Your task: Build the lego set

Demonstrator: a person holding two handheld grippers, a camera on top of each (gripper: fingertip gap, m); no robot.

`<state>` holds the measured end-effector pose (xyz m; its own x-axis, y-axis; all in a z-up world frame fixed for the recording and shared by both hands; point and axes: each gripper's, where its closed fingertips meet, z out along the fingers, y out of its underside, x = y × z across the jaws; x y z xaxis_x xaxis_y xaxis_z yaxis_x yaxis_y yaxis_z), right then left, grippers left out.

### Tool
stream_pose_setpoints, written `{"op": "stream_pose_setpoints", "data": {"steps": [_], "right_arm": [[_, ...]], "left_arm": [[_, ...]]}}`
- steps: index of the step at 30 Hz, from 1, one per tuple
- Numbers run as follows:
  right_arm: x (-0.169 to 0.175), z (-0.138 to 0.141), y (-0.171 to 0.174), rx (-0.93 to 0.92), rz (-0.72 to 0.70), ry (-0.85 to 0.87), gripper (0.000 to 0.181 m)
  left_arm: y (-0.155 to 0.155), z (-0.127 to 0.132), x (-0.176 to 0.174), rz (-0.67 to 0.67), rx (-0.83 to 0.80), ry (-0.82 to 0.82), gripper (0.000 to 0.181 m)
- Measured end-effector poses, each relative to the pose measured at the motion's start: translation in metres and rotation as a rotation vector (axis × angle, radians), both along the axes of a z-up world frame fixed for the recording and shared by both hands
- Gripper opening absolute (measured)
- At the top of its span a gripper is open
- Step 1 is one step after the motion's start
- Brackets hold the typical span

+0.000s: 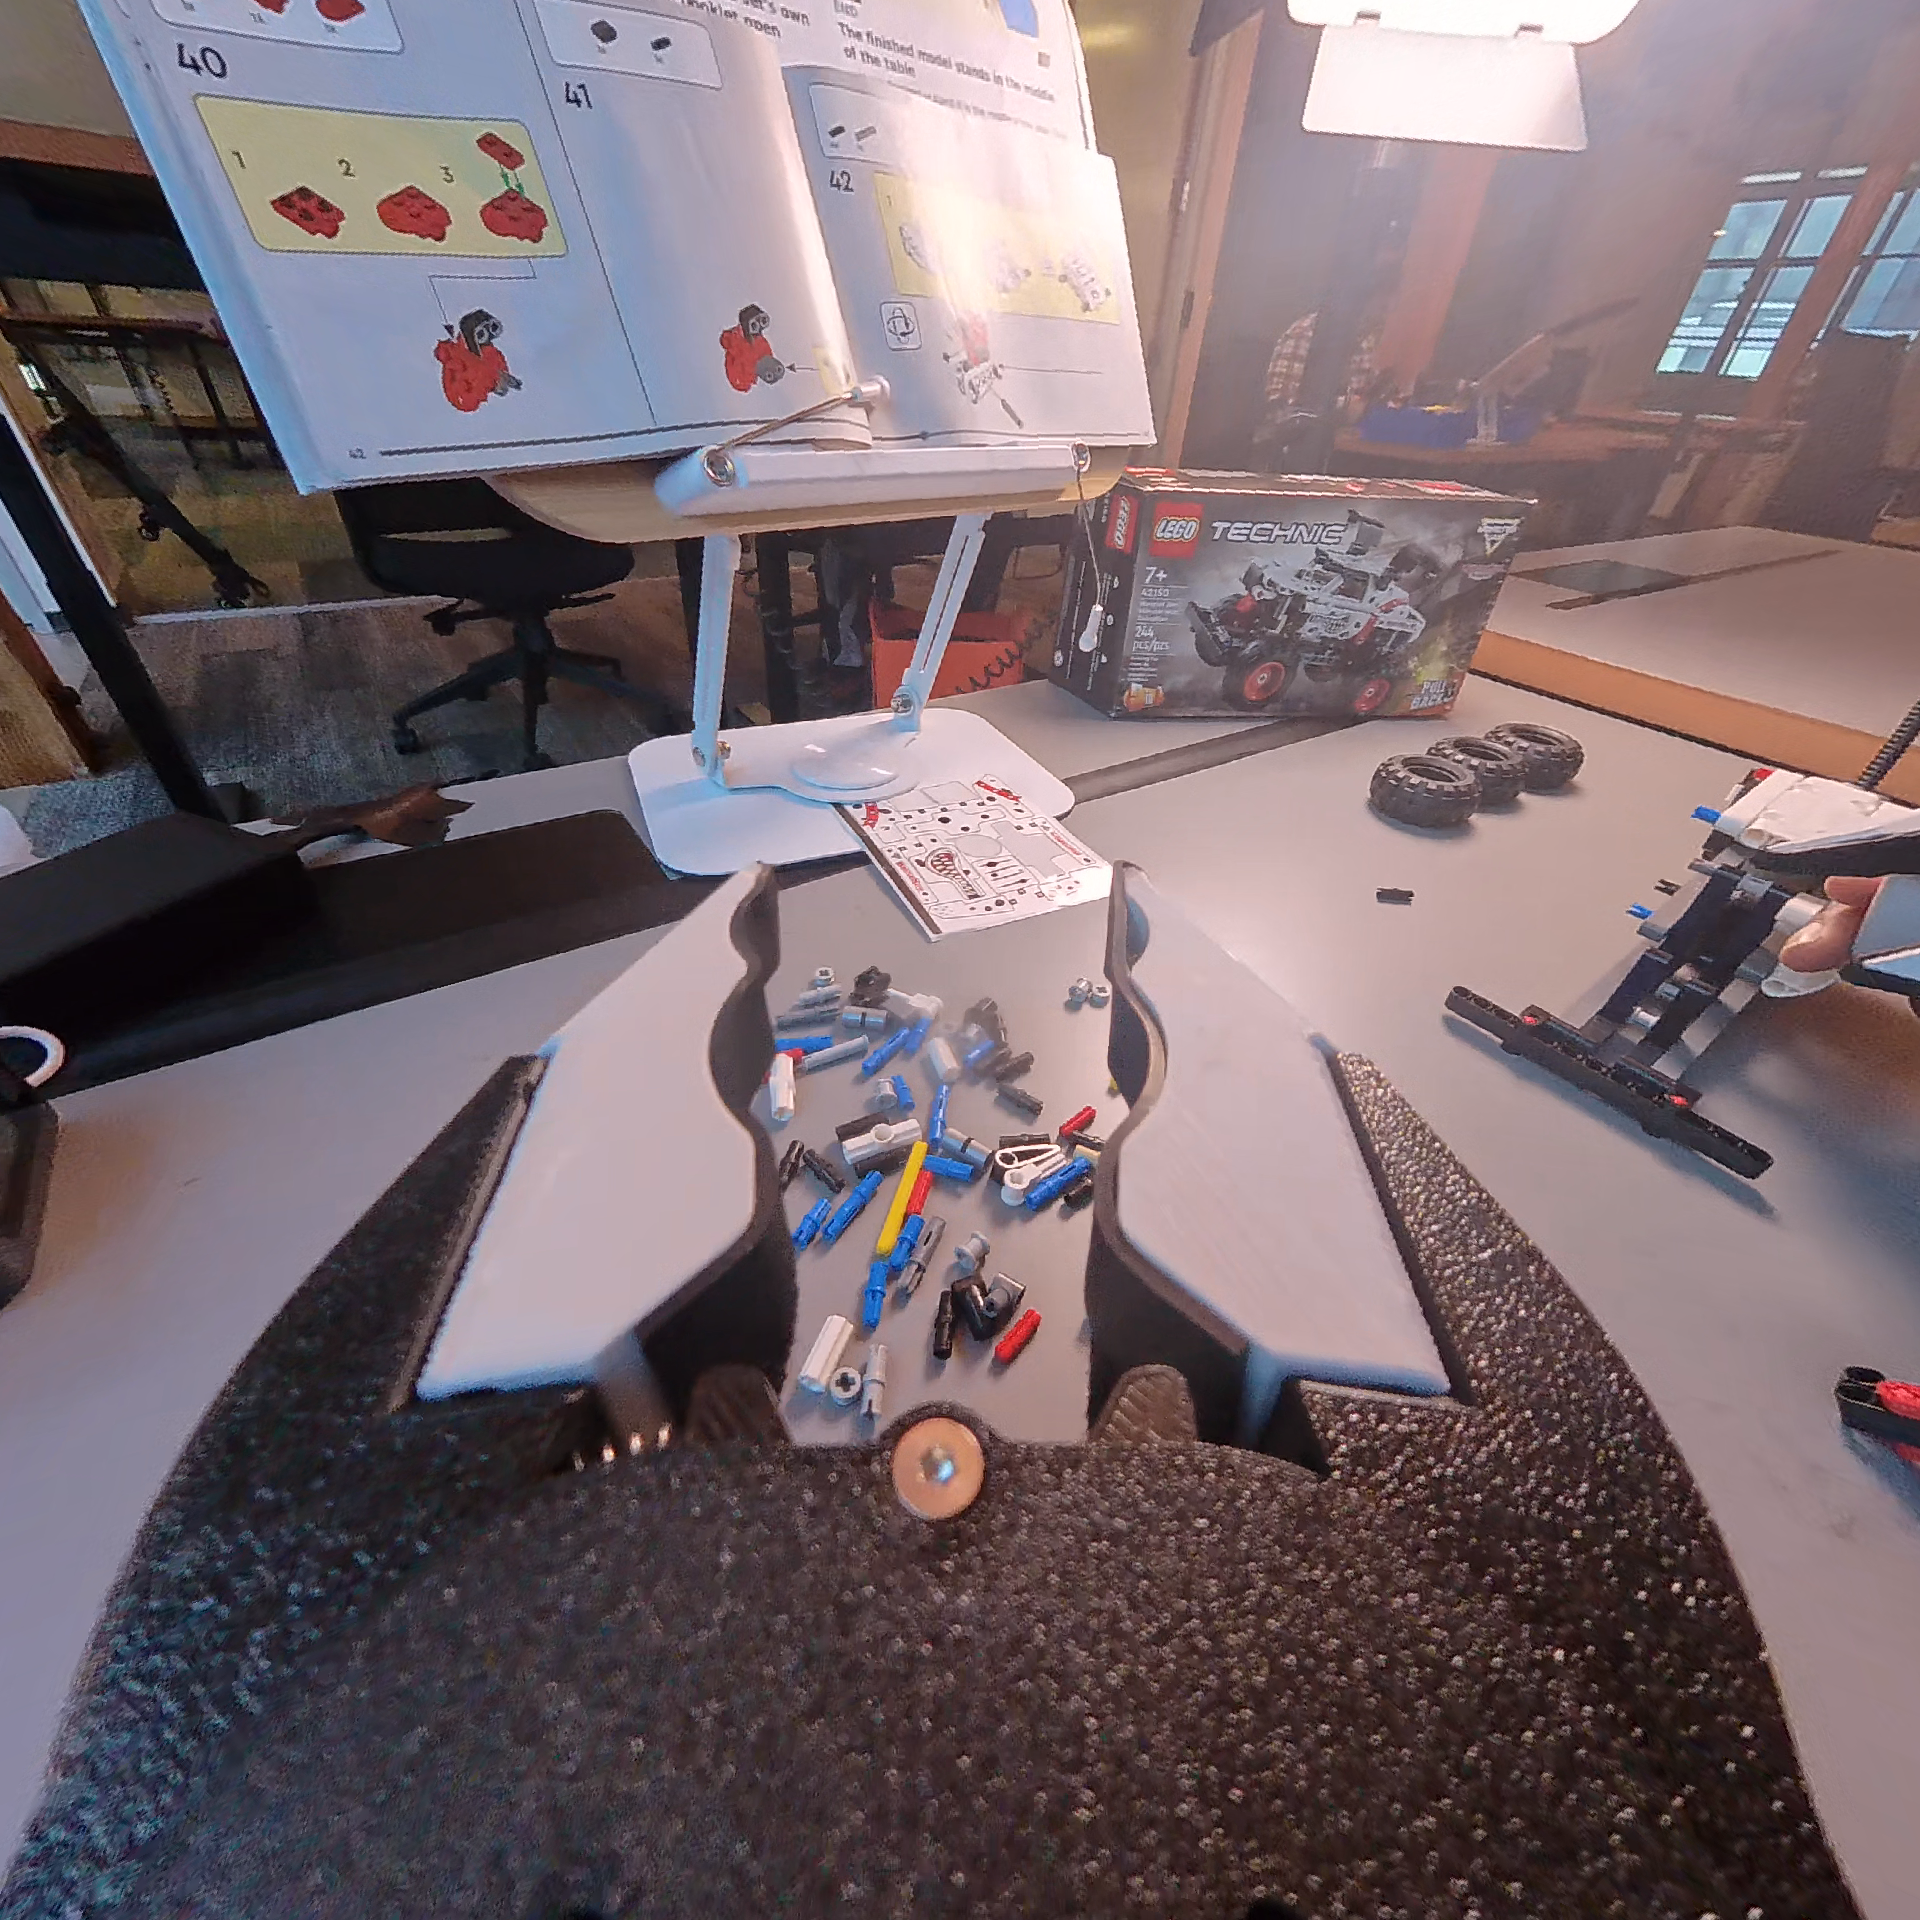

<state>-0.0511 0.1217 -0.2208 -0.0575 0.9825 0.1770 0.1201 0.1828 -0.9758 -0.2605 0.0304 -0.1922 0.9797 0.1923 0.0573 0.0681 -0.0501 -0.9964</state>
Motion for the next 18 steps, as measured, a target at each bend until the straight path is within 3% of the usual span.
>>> {"op": "stream_pose_setpoints", "data": {"steps": [8,13,18], "right_arm": [[0.001,0.000,0.001,-0.006,0.000,-0.002,0.039],[0.002,-0.001,0.001,-0.008,0.003,-0.008,0.039],[0.002,-0.002,-0.001,-0.001,0.010,-0.017,0.039]], "left_arm": [[-0.002,-0.013,-0.011,0.049,-0.085,0.035,0.058],[-0.009,-0.033,-0.028,0.114,-0.213,0.023,0.036],[-0.013,-0.054,-0.038,0.134,-0.297,-0.045,0.000]]}}
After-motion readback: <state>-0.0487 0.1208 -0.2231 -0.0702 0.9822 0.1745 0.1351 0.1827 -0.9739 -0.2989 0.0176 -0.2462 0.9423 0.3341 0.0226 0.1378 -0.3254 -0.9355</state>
